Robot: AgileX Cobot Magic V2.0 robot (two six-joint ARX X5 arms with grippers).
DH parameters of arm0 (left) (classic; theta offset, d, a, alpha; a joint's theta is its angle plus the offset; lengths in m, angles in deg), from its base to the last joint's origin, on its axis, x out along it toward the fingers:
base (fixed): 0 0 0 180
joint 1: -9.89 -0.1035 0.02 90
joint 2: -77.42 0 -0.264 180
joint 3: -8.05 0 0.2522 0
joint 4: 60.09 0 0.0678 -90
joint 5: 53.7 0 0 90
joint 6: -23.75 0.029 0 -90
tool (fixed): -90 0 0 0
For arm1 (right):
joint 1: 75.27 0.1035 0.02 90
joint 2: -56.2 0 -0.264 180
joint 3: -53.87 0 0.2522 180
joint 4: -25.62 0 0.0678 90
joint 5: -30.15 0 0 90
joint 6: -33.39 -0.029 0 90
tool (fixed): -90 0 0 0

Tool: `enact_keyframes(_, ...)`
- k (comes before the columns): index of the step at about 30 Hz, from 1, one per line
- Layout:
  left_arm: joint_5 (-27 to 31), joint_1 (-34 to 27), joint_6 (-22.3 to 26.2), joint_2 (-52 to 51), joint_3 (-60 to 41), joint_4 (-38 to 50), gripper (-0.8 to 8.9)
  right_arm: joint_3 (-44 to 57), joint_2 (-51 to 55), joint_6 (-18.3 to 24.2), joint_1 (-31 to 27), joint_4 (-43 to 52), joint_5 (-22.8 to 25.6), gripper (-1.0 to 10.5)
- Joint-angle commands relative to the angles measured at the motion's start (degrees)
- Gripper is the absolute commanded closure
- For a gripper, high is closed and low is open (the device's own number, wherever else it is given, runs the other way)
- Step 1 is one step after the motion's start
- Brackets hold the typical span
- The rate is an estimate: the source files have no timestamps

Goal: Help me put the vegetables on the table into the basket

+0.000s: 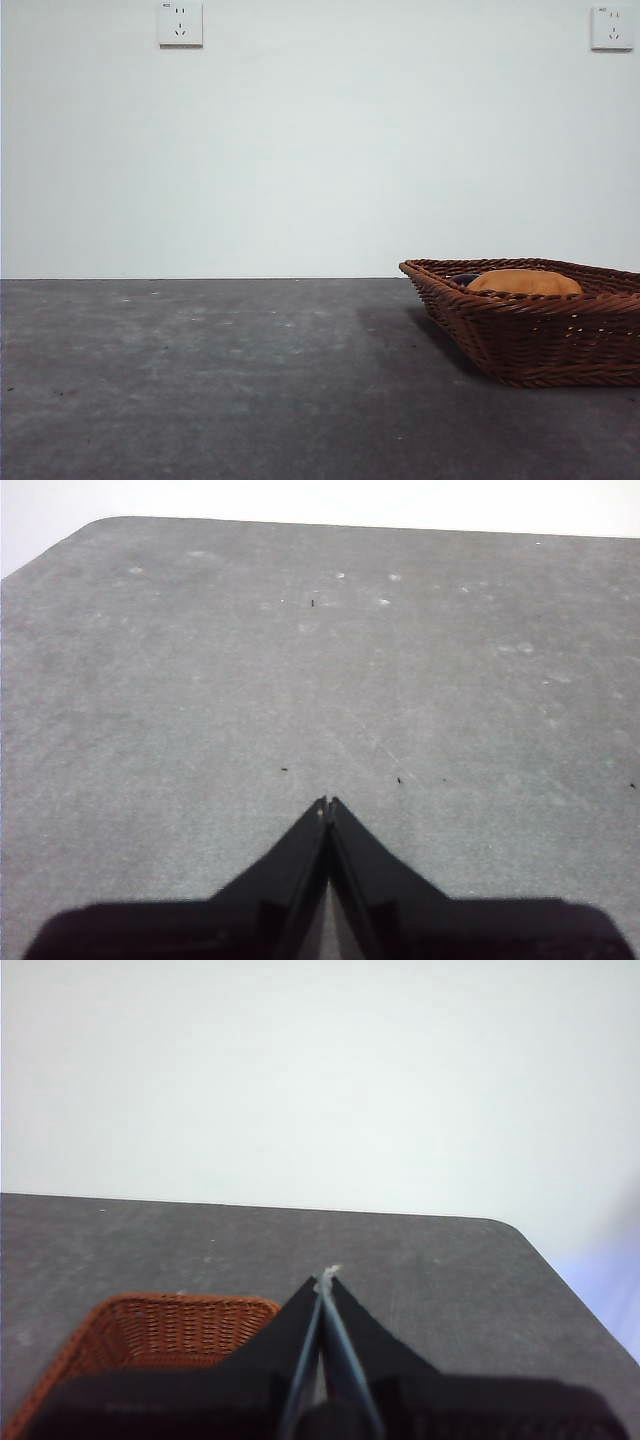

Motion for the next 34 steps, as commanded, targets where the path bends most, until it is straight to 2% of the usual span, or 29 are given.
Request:
enact_keyframes(1,-0.02,-0.17,-0.33,0.0,-0.35,0.09,8.15,9.22,3.3,-2.49,-0.26,4.37,0.68,9.5)
enact_keyframes(7,0.0,-0.17,-0.33,0.0,-0.35,0.09,8.15,22.82,8.22,-4.55,-0.26,8.7,1.55,9.5)
enact_keyframes(13,0.0,-0.17,-0.33,0.0,-0.35,0.07,8.15,29.92,9.81,-8.37,-0.26,9.94,1.49,9.5)
enact_keyframes(34,0.0,-0.17,-0.33,0.04,-0.35,0.09,8.15,29.86,9.68,-8.66,-0.26,10.12,1.51,9.5)
